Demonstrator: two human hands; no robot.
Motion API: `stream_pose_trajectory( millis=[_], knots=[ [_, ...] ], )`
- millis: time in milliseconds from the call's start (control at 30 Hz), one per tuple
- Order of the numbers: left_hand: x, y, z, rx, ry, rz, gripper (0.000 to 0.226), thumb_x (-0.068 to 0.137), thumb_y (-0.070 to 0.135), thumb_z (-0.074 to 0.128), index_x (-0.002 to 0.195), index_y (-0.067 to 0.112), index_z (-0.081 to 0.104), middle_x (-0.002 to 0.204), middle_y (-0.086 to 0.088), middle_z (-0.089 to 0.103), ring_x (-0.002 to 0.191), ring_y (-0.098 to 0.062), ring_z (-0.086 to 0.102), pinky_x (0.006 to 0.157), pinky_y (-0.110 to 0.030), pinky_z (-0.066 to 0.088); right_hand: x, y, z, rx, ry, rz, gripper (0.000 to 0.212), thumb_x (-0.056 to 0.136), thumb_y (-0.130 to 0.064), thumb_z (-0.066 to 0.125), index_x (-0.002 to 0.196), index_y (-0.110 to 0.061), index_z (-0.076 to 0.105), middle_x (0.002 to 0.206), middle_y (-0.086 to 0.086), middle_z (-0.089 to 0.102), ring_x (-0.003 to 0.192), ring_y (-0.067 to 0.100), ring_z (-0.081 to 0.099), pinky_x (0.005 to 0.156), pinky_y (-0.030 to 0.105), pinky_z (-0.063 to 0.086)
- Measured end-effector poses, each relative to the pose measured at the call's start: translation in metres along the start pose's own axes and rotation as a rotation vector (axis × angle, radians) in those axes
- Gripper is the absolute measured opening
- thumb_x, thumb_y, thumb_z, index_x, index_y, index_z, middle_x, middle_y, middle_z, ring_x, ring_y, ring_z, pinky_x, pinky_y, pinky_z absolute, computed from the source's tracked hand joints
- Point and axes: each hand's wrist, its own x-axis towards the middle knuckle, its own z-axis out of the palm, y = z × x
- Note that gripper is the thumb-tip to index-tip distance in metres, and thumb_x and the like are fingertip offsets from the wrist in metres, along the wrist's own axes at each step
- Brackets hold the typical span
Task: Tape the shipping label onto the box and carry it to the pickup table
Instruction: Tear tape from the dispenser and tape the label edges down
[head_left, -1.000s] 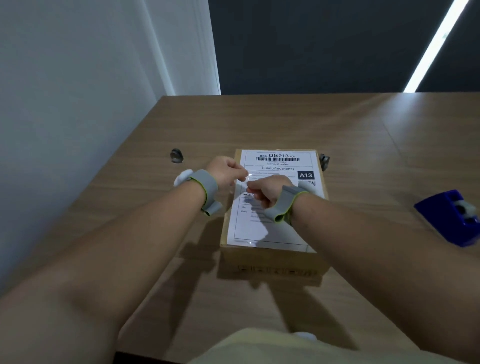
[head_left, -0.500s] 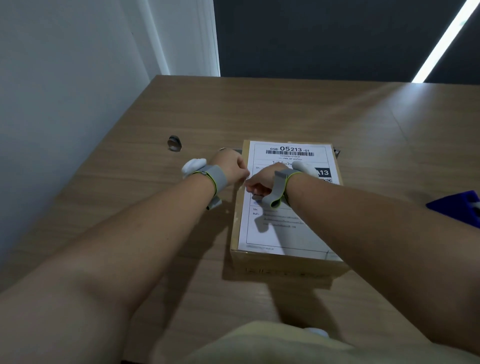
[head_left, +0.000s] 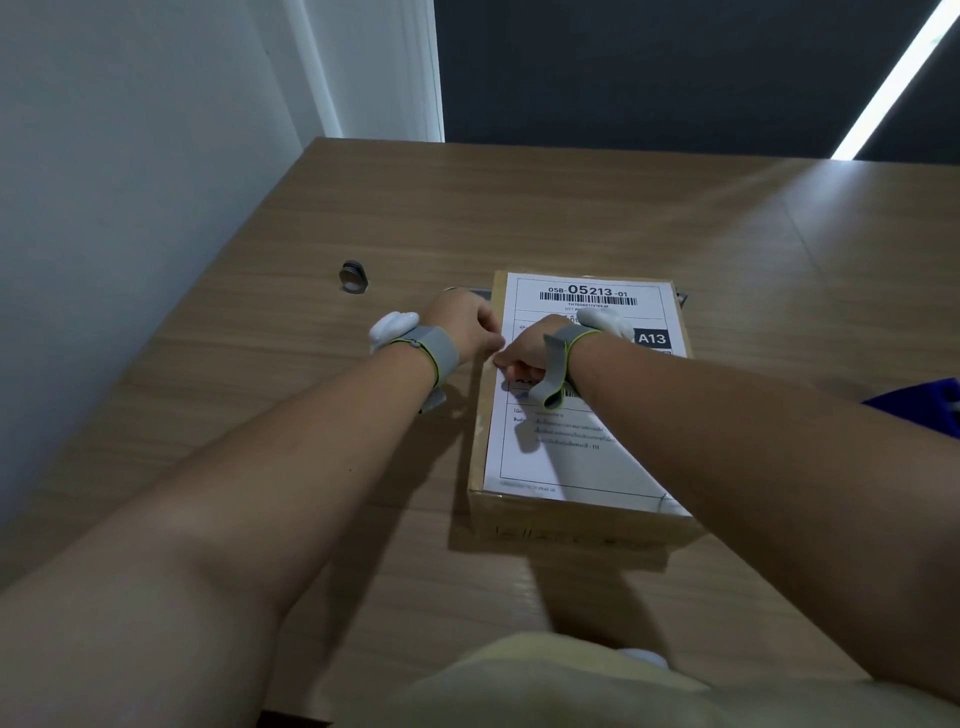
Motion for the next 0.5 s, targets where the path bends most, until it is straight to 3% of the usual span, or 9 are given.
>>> stream_pose_trajectory(
  millis=[100,233,333,500],
  knots=[
    [0.0,-0.006,0.003,-0.195,0.049,-0.104,0.021,0.073,0.019,0.08,0.069,0.019,0.059,0.068,0.01,0.056,0.063,-0.01,0.053,0.055,-0.02,0.04,-0.003,0.008,-0.001,0.084,0.004,0.021,0.04,0.099,-0.019,0.049,0.061,-0.005,0.052,0.029,-0.004,0.053,0.022,0.002,0.046,0.036,0.015,0.04],
    [-0.003,-0.011,0.01,-0.529,-0.003,-0.309,0.023,0.077,0.019,0.078,0.068,0.02,0.058,0.071,0.001,0.06,0.06,-0.014,0.05,0.05,-0.021,0.042,-0.006,0.014,0.002,0.007,0.043,0.009,0.047,0.098,-0.028,0.049,0.056,-0.009,0.055,0.027,-0.005,0.051,0.02,0.003,0.04,0.027,0.007,0.029],
    [-0.006,-0.013,0.019,-0.73,0.01,-0.428,0.022,0.079,0.018,0.077,0.069,0.018,0.058,0.071,-0.002,0.062,0.057,-0.016,0.05,0.052,-0.024,0.046,-0.007,0.018,0.006,-0.084,0.057,-0.003,0.048,0.094,-0.037,0.053,0.053,-0.014,0.059,0.043,-0.005,0.06,0.035,0.005,0.048,0.044,0.014,0.041],
    [-0.008,-0.01,0.031,-0.782,0.113,-0.465,0.026,0.081,0.024,0.075,0.067,0.017,0.054,0.068,-0.004,0.06,0.051,-0.016,0.048,0.052,-0.024,0.05,-0.014,0.027,0.008,0.14,-0.079,0.05,0.046,0.096,-0.033,0.053,0.057,-0.008,0.048,0.034,-0.001,0.058,0.022,0.008,0.04,0.036,0.01,0.035]
  ],
)
